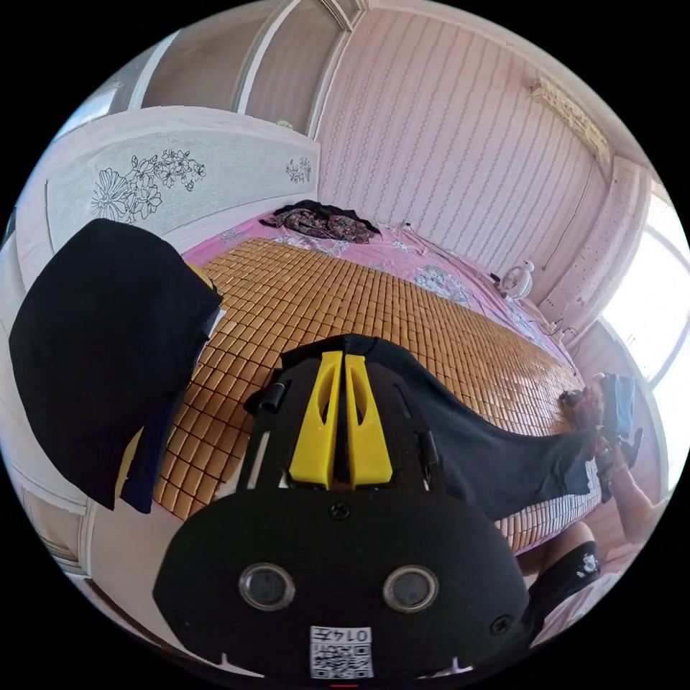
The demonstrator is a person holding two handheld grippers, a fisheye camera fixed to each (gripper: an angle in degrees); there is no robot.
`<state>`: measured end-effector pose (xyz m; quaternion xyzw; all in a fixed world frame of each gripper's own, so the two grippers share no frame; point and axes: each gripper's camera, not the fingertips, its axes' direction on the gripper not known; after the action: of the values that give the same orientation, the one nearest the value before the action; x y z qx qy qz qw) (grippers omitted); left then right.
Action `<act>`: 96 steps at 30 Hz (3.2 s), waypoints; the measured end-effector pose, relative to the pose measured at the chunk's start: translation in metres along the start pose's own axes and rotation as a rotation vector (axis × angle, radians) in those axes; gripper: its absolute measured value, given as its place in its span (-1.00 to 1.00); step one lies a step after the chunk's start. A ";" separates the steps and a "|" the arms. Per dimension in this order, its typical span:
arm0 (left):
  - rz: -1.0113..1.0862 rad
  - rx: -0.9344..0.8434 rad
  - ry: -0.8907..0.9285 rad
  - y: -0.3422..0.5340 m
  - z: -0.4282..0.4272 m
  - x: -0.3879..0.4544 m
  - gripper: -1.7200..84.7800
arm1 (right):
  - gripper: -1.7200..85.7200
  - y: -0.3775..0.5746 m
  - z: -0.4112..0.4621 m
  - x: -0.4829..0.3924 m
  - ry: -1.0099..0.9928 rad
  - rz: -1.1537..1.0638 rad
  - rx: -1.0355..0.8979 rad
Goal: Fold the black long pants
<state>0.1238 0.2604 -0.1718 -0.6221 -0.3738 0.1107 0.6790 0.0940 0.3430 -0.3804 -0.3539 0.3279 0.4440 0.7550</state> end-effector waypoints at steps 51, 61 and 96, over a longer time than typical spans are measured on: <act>0.129 -0.404 -0.474 -0.083 0.132 0.082 -0.98 | -0.97 0.092 0.184 -0.218 0.515 -0.681 -0.256; 0.091 -0.387 -0.515 -0.143 0.166 0.081 -0.98 | -0.98 0.045 0.229 -0.229 0.385 -0.652 -0.279; 0.968 -0.505 0.432 -0.016 0.133 0.441 -0.91 | -0.97 0.104 -0.052 0.023 0.183 -0.236 -0.310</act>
<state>0.3405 0.6300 -0.0013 -0.8730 0.0851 0.1864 0.4426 -0.0006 0.3474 -0.4519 -0.5407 0.2791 0.3636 0.7054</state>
